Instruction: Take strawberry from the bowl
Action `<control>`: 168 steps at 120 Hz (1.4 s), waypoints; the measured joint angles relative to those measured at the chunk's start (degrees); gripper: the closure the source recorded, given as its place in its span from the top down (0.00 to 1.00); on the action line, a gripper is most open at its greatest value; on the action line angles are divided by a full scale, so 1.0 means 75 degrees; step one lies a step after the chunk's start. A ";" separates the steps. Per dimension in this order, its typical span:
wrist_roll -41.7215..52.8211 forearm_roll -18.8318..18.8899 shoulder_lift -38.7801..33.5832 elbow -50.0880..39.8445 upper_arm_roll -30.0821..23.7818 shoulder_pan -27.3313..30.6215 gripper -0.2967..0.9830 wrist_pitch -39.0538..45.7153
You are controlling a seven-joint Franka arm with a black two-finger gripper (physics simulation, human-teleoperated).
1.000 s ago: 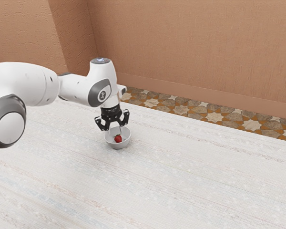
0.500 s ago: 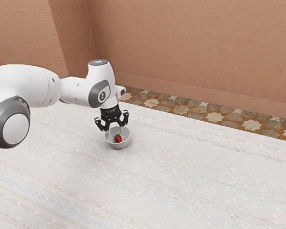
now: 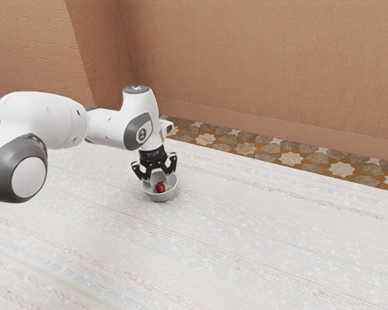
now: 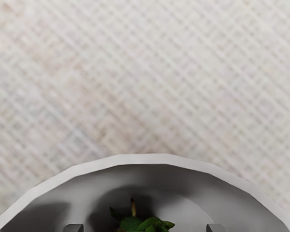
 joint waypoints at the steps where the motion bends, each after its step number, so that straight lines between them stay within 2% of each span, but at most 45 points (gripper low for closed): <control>1: 0.0003 0.0000 0.0005 0.0001 0.0000 0.0000 0.46 0.0002; 58: 0.0224 -0.0182 0.0164 0.0007 0.0000 0.0007 0.46 0.0164; 83: 0.0278 -0.0194 0.0131 -0.0004 0.0000 0.0000 0.39 0.0185; 102: 0.0295 -0.0206 0.0127 -0.0014 0.0001 0.0000 0.37 0.0191; 135: 0.0233 -0.0465 0.0105 -0.0031 0.0001 -0.0001 0.28 0.0183; 168: 0.0099 -0.0453 -0.0139 -0.0116 0.0009 0.0003 0.24 0.0160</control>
